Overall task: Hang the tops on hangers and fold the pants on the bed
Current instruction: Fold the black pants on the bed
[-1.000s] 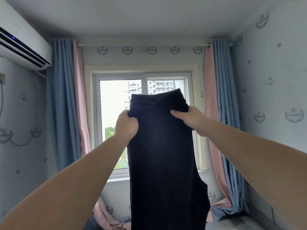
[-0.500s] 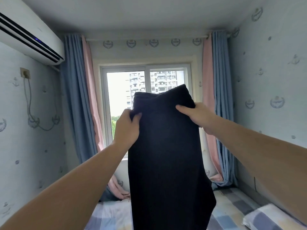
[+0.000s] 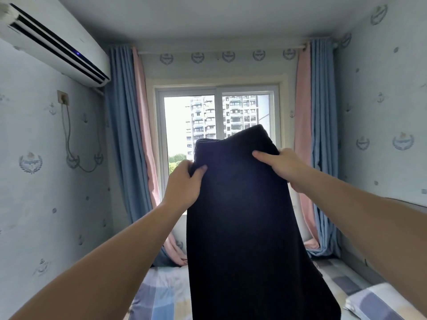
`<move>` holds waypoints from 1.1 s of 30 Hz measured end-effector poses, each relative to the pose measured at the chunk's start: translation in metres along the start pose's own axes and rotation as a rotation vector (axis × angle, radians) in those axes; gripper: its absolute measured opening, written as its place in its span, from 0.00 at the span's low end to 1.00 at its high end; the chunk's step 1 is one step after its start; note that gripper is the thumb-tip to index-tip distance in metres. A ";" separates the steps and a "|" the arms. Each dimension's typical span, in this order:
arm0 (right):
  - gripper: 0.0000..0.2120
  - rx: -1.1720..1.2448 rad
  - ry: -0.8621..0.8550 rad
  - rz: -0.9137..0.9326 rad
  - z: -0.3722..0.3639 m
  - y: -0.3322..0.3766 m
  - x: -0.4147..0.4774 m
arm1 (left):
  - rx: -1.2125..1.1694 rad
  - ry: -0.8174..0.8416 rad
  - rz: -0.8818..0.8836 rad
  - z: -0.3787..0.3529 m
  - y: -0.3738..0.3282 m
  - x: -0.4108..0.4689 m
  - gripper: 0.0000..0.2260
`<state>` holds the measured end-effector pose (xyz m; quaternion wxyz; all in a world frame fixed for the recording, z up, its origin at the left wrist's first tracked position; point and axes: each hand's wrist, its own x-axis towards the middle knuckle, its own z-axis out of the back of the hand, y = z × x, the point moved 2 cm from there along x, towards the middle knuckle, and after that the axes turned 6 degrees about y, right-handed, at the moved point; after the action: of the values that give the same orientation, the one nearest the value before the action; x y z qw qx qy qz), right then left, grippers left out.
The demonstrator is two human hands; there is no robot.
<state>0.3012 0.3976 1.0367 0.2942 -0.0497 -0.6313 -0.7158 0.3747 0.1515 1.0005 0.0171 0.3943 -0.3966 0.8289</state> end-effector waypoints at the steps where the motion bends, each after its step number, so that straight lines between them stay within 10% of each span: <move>1: 0.11 -0.002 0.003 -0.010 -0.005 -0.007 0.004 | -0.004 0.006 0.014 -0.002 0.010 0.000 0.09; 12: 0.11 -0.072 0.131 -0.287 -0.106 -0.207 0.080 | -0.076 0.165 0.268 -0.062 0.232 -0.006 0.09; 21: 0.10 -0.115 0.309 -0.668 -0.252 -0.556 0.157 | -0.029 0.384 0.745 -0.186 0.582 -0.057 0.10; 33: 0.17 -0.173 0.086 -0.876 -0.405 -0.951 0.219 | 0.132 0.347 1.011 -0.359 0.953 -0.096 0.22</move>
<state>-0.2178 -0.0302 0.2220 -0.0160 0.2276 -0.5179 -0.8244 -0.1142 -0.2331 0.1882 -0.3437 0.0115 -0.4752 0.8099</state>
